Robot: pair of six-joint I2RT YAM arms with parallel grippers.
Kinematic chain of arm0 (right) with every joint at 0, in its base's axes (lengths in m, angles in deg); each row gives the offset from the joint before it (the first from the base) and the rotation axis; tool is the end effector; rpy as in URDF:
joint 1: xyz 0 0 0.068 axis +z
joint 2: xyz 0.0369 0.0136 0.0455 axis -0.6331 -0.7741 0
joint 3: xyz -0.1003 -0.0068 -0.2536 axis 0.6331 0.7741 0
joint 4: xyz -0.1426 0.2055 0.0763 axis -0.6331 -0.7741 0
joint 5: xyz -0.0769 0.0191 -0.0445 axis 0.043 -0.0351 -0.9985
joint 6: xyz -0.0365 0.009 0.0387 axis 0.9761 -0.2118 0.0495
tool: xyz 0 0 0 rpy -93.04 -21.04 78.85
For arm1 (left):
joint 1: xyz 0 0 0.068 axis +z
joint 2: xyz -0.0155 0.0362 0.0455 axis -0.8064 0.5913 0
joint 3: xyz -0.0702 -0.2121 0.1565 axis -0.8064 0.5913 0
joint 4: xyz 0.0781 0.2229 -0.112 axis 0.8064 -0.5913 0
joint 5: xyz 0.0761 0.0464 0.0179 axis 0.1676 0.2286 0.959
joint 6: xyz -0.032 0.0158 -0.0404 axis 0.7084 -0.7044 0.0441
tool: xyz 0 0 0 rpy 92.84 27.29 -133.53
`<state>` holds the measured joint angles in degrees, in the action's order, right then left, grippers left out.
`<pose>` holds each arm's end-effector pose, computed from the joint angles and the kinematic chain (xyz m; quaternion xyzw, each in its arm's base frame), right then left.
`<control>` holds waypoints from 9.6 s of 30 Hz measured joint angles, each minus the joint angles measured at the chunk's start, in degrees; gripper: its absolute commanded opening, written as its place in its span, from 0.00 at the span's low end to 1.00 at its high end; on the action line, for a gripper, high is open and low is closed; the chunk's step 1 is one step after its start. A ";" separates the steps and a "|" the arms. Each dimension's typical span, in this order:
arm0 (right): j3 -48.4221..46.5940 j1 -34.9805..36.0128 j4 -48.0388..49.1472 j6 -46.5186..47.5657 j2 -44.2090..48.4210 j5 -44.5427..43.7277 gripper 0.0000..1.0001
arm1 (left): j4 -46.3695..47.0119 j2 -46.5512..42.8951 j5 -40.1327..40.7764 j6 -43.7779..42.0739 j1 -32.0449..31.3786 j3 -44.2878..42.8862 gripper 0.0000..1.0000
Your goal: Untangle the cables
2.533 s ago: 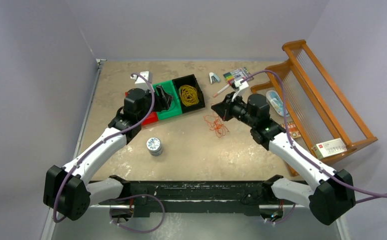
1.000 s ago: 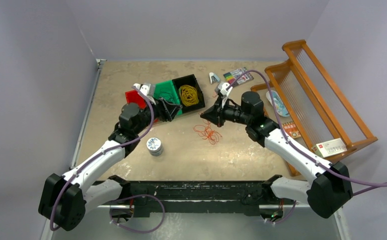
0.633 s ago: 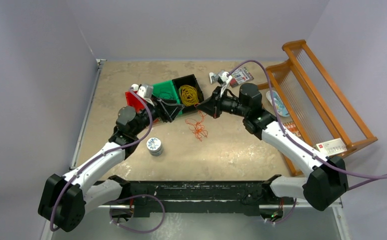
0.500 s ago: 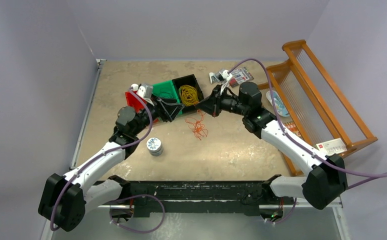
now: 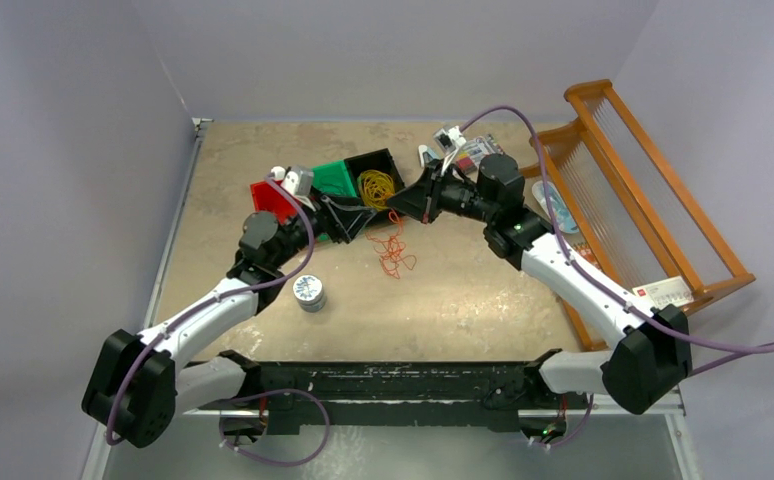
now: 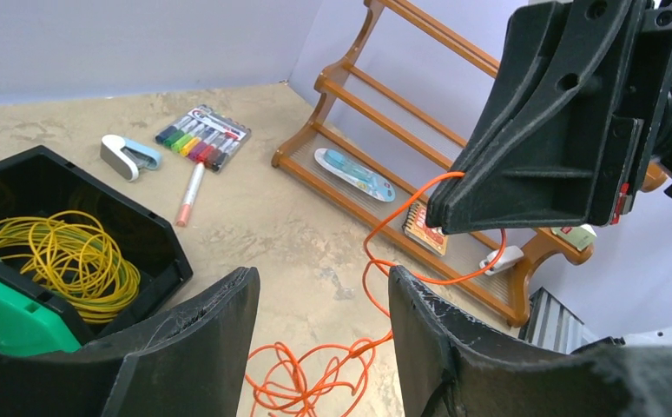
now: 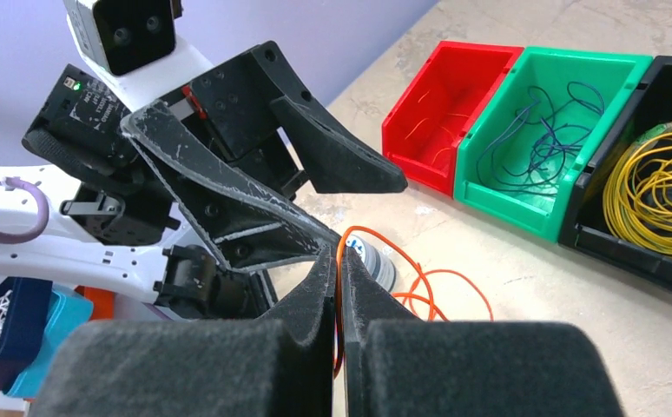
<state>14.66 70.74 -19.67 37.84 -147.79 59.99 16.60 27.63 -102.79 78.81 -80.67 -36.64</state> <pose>0.2483 0.1747 0.3688 -0.2132 0.6684 0.5191 0.4881 0.2175 -0.1252 0.2925 0.1129 0.6430 -0.4762 0.5891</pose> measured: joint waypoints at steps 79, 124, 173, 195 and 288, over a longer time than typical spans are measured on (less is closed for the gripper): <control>12.72 1.44 17.97 15.80 3.58 -6.25 0.68 | -10.14 6.49 6.56 -1.99 -5.42 -13.86 0.00; 31.04 5.77 50.21 12.52 -20.68 -14.56 0.21 | -31.26 11.23 7.26 -1.55 -5.42 -51.12 0.00; 28.50 5.75 24.96 15.76 2.54 -37.03 0.48 | -52.89 11.32 34.14 -9.22 13.29 -35.95 0.00; 28.50 5.70 24.46 16.90 1.16 -38.01 0.48 | -50.62 19.45 38.82 -9.42 17.53 -34.49 0.00; 26.93 5.70 16.98 16.09 7.58 -39.82 0.58 | -45.46 29.59 45.64 -3.87 17.88 -28.20 0.40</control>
<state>41.59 76.45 -2.69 53.92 -140.20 20.17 -28.86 57.22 -57.15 74.94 -62.79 -64.83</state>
